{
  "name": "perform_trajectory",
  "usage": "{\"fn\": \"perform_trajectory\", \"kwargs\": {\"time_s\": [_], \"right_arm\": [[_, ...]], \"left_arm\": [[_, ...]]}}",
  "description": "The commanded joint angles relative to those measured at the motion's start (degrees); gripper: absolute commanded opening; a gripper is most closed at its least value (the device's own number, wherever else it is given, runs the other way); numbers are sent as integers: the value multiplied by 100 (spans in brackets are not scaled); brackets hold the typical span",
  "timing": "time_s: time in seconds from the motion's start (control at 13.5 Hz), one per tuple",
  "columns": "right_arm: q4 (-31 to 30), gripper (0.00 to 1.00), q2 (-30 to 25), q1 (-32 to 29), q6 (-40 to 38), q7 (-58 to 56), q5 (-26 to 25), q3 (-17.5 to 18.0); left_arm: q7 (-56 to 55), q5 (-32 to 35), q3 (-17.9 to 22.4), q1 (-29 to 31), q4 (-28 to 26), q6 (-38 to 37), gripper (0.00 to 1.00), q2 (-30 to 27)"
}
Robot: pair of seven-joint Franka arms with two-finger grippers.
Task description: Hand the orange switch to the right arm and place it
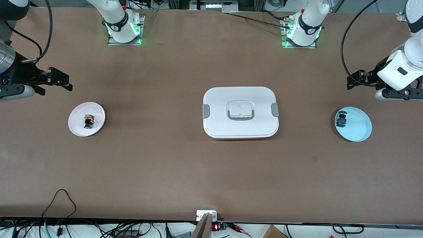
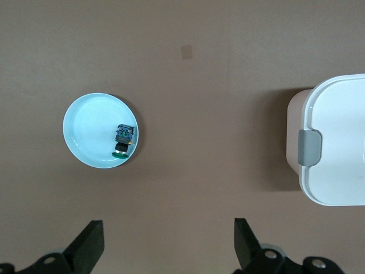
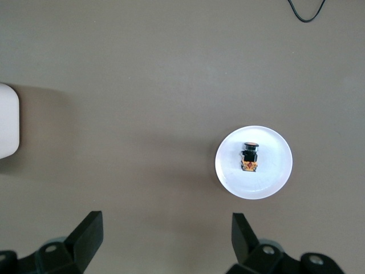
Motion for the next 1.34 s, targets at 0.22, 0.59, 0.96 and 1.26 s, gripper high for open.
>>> {"fn": "perform_trajectory", "kwargs": {"time_s": [0.22,0.59,0.96,1.26], "right_arm": [[0,100,-115,273,-142,78,-639,245],[-9,100,-116,294,-239,105,-756,166],[-27,100,-98,74,-300,96,-247,78],[-9,100,-71,74,-292,52,-273,78]], "left_arm": [[-42,-100,-26,23,76,-110,100,-24],[-42,-100,-17,23,76,-110,100,-24],[-42,-100,-26,23,76,-110,100,-24],[-51,-100,-26,23,76,-110,100,-24]]}}
